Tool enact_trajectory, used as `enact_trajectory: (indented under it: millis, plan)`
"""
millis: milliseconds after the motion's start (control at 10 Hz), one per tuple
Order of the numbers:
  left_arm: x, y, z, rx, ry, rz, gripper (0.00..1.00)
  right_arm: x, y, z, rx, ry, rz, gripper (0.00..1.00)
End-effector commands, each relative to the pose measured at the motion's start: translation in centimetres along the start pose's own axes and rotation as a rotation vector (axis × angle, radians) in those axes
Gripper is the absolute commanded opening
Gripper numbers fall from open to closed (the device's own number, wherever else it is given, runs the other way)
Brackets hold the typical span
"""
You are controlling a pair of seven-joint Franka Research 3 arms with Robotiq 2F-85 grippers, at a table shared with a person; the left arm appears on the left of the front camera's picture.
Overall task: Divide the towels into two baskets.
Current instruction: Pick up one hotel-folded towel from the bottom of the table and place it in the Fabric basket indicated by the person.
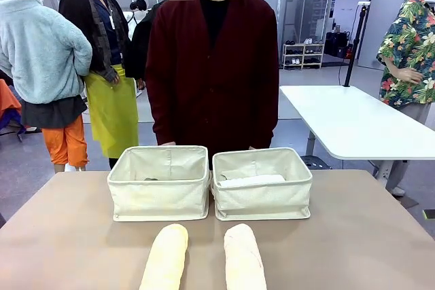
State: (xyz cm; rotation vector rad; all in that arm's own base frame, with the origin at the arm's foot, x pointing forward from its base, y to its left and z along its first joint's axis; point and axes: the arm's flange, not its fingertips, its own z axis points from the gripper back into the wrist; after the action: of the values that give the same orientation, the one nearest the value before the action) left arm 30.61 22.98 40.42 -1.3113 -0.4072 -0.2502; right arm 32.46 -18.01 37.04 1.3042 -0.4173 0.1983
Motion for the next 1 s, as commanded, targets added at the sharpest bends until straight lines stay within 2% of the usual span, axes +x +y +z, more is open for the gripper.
enact_trajectory:
  millis: [0, 700, 900]
  plan:
    - [-0.3, -0.4, 0.3, 0.008, 0.007, 0.017, 1.00, -0.4, 0.4, 0.3, -0.002, 0.012, 0.003, 1.00]
    - [0.0, 0.0, 0.0, 0.000, 0.000, 0.000, 1.00, -0.4, 0.4, 0.3, -0.002, 0.012, 0.003, 1.00]
    - [2.0, -3.0, -7.7, 0.075, 0.103, 0.090, 1.00, -0.4, 0.4, 0.3, -0.002, 0.012, 0.003, 1.00]
